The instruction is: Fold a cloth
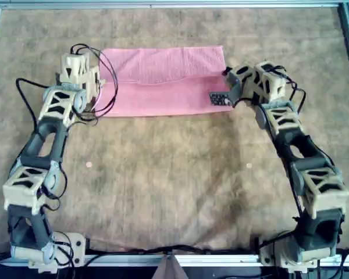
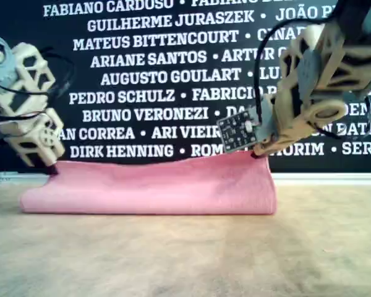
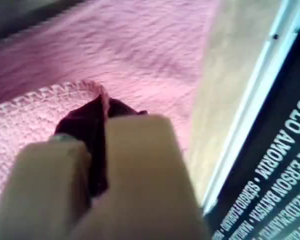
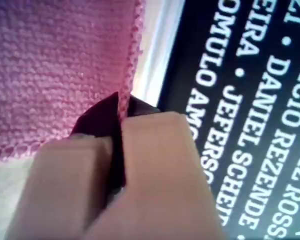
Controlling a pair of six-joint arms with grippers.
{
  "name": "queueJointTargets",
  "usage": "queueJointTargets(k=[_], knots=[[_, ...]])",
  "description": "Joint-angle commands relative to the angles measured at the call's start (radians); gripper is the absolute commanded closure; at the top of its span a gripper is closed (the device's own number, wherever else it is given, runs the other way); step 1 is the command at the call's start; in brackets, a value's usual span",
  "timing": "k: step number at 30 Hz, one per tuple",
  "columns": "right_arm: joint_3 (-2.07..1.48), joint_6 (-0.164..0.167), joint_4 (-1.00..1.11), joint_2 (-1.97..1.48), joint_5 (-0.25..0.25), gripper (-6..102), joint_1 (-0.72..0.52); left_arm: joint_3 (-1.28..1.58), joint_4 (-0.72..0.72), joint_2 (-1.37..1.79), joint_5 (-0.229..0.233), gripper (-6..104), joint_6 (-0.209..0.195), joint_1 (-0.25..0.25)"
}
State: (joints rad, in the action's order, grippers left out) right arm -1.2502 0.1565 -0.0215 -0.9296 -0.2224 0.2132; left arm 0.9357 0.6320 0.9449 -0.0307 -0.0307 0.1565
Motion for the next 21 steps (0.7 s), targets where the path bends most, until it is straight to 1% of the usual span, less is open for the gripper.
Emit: queueJointTargets(k=[1, 8, 15, 17, 18, 21], knots=[[0.166, 0.011, 0.052, 0.035, 0.005, 97, -0.002, -0.175, -0.018, -0.020, -0.005, 98, 0.005, -0.021], [0.411, 0.014, 0.052, 0.212, 0.006, 97, -0.003, -0.359, -0.018, -0.169, -0.008, 97, 0.005, -0.021], [0.575, 0.012, 0.052, 0.322, 0.006, 95, -0.006, -0.500, -0.018, -0.279, -0.008, 95, 0.005, -0.021], [0.595, 0.014, 0.052, 0.339, 0.006, 92, -0.008, -0.538, -0.018, -0.307, -0.009, 89, 0.005, -0.023], [0.598, 0.014, 0.052, 0.342, 0.006, 88, -0.009, -0.554, -0.018, -0.321, -0.009, 84, 0.005, -0.023], [0.598, 0.014, 0.052, 0.344, 0.006, 72, -0.018, -0.583, -0.017, -0.337, -0.009, 68, 0.005, -0.032]])
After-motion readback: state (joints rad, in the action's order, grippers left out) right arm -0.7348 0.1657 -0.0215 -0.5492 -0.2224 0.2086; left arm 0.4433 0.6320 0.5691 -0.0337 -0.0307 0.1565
